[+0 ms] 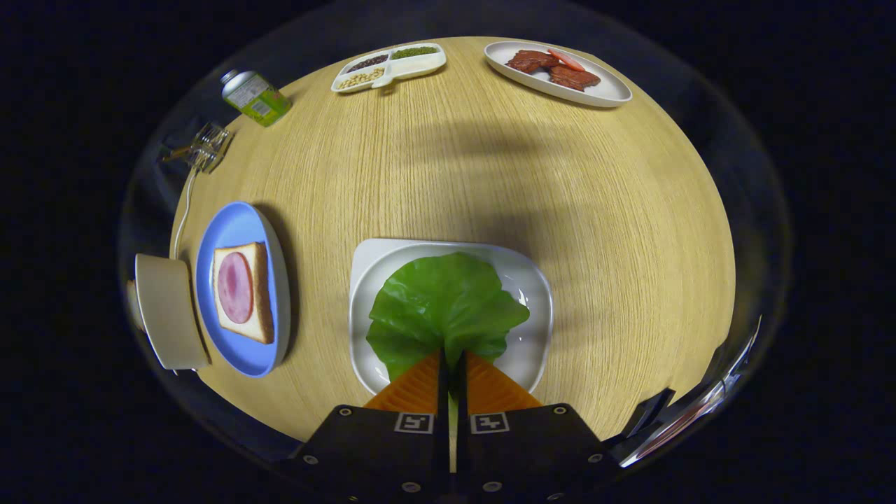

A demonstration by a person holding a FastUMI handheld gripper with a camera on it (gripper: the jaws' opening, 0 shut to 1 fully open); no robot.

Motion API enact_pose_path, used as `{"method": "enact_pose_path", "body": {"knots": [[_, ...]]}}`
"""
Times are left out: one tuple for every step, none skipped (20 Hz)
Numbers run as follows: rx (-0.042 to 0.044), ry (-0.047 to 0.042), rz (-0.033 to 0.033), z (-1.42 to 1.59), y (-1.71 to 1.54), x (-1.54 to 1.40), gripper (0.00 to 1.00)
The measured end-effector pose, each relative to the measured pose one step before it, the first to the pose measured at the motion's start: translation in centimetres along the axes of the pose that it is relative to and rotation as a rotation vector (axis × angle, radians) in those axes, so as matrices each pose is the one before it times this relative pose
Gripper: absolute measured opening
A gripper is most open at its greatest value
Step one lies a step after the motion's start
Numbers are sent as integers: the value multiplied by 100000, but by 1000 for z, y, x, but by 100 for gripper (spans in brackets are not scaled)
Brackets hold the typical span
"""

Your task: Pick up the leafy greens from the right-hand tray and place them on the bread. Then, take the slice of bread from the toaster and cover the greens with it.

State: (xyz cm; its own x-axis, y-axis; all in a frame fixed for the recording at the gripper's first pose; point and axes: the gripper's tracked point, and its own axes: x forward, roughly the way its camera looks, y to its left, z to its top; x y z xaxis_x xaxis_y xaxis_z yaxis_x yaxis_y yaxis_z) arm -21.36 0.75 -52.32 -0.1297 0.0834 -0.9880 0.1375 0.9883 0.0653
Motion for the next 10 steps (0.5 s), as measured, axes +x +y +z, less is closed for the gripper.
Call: {"method": "enact_pose_path", "body": {"knots": [[1564,-1646,1927,525,359,-485,4],[560,-1290,1713,201,460,-722,4],[-730,-927,620,284,213,-612,4],[-1207,-1022,673,152,324,-559,4],[-788,-1183,824,257,496,-598,4],[-616,-1045,1121,233,629,-531,4],[-507,-832,806,296,528,-466,4],[-741,-646,851,169,589,-535,4],[-750,-712,757,335,628,-425,4],[-940,-716,1298,281,788,-342,4]]}}
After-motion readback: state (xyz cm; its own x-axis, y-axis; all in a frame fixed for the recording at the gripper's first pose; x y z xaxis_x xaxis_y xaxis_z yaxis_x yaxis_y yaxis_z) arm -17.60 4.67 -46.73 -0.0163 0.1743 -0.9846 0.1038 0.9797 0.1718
